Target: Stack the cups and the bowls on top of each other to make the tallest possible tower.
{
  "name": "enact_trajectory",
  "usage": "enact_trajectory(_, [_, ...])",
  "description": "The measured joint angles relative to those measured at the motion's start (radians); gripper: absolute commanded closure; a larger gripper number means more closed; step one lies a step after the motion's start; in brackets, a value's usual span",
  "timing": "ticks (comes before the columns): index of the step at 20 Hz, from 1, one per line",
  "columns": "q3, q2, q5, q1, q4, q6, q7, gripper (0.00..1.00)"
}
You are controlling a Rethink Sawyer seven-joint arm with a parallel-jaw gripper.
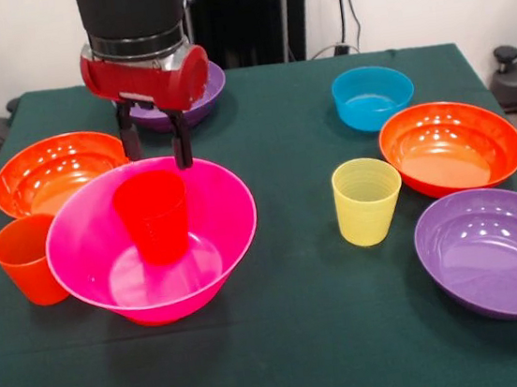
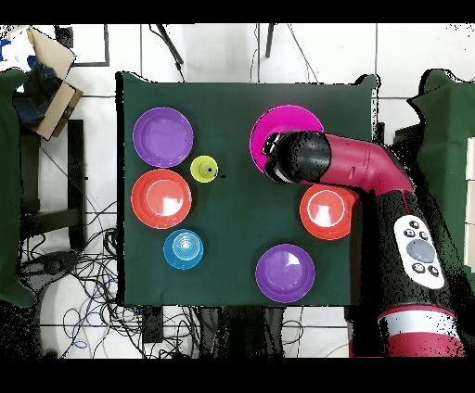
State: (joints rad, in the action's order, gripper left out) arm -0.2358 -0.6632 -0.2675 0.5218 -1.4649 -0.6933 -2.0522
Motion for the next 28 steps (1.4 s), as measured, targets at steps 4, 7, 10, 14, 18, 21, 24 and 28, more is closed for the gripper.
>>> enact_trajectory(4, [-0.002,-0.014,0.000,0.001,0.001,-0.018,0.000,0.00])
enact_trajectory(7, [-0.006,-0.019,0.000,0.000,0.001,-0.020,0.000,0.00])
enact_trajectory(10, [-0.013,-0.040,0.012,-0.002,-0.005,-0.025,0.000,0.00])
enact_trajectory(14, [-0.013,-0.079,0.036,-0.012,-0.025,-0.031,0.000,0.00])
enact_trajectory(18, [-0.014,-0.151,0.094,-0.038,-0.080,-0.032,0.000,0.00])
enact_trajectory(21, [-0.013,-0.175,0.120,-0.058,-0.105,-0.027,0.000,0.00])
enact_trajectory(24, [-0.009,-0.177,0.135,-0.103,-0.117,0.008,0.000,0.00])
enact_trajectory(28, [0.019,-0.146,0.149,-0.187,-0.113,0.087,-0.017,0.00])
